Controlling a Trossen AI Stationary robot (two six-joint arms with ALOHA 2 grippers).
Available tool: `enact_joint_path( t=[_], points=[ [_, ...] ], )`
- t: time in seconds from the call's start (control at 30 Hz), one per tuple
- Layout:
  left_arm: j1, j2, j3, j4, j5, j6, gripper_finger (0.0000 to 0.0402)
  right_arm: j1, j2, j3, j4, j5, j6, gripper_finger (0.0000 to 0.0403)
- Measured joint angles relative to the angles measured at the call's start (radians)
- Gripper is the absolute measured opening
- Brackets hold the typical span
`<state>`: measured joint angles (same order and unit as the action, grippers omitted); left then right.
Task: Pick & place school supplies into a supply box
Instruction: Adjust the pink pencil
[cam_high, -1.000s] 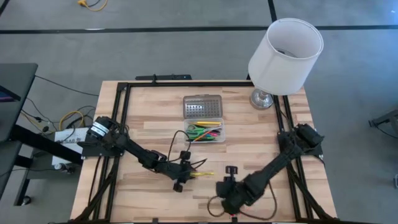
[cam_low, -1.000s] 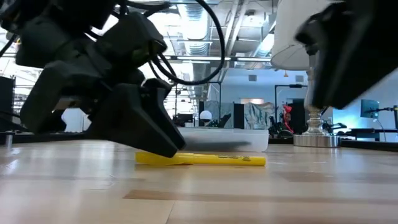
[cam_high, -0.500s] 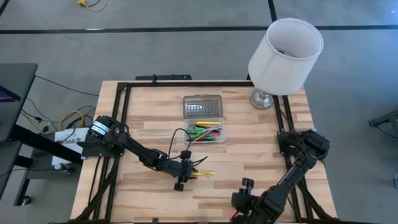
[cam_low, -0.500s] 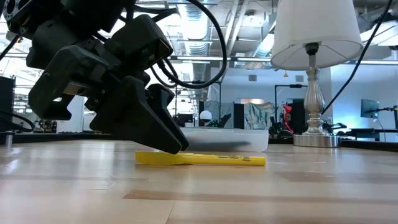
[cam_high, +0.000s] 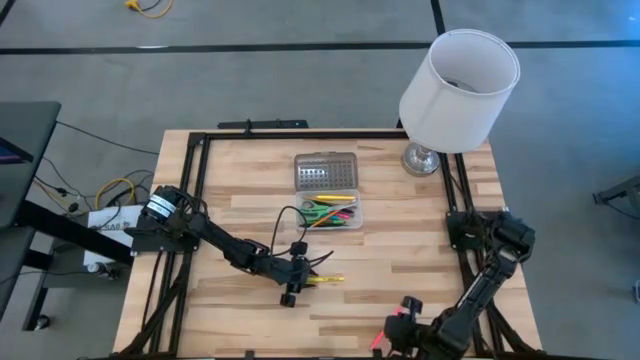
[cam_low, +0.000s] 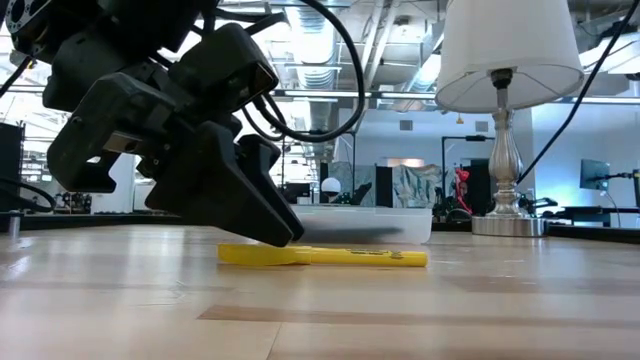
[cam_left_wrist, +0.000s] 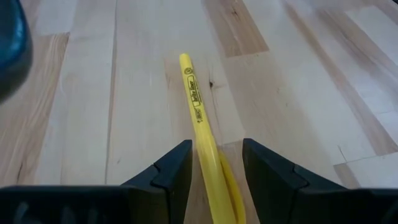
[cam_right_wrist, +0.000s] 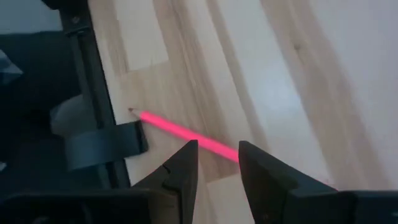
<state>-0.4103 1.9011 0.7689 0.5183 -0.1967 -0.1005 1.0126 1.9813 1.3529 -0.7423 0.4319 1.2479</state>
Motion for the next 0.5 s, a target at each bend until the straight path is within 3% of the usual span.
enact_joint_path(
  t=[0.3,0.5],
  points=[
    [0.006,-0.001,-0.001,-0.021,-0.001,0.003,0.0138,0.0,0.065,0.002,0.015,-0.122,0.18,0.0108],
    [0.011,-0.001,-0.001,-0.031,-0.001,0.004,0.0138,-0.015,0.081,0.003,-0.007,-0.128,0.191,0.0108]
  ],
)
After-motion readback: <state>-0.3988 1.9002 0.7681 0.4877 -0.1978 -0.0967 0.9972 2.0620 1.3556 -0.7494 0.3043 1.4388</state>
